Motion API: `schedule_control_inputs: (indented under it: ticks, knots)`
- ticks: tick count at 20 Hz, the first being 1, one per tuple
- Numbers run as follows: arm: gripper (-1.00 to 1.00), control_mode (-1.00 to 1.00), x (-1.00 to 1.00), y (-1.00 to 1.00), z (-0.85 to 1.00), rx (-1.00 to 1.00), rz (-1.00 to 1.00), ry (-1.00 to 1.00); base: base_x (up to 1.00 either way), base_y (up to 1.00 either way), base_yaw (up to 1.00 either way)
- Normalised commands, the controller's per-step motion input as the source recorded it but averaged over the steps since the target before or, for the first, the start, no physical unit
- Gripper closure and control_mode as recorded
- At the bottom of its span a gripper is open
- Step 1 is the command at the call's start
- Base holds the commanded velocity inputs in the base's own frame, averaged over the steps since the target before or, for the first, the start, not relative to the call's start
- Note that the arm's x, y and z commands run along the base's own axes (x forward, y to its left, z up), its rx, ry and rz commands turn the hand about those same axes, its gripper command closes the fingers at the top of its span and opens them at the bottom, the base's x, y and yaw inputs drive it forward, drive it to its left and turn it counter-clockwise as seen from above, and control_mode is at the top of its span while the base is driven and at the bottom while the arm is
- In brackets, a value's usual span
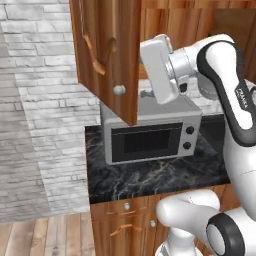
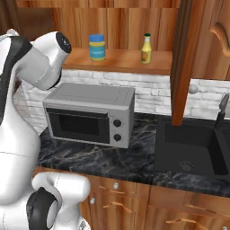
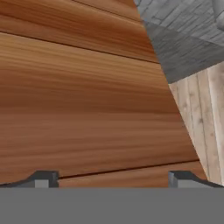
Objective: Move the mayonnaise and mustard from the cabinet to the dining counter.
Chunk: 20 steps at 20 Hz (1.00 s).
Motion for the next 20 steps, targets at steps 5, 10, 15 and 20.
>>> schedule_control_inputs:
  ticks: [5,10,15,20]
  knots:
    - [-1.00,-1.00,0.00,1.00,-0.40,-0.08,-0.20,-0.06,0.00,0.00,0.00]
    - [-1.00,-1.00,0.18,0.95,-0.57,-0.09,-0.24,0.00,0.00,0.00,0.00]
    - [-1.00,-1.00,0.08,0.08,-0.08,-0.03,-0.05,0.01,0.00,0.00,0.00]
    - [-1.00,-1.00,0.01,-0.43,0.00,-0.02,-0.04,-0.03,0.00,0.00,0.00]
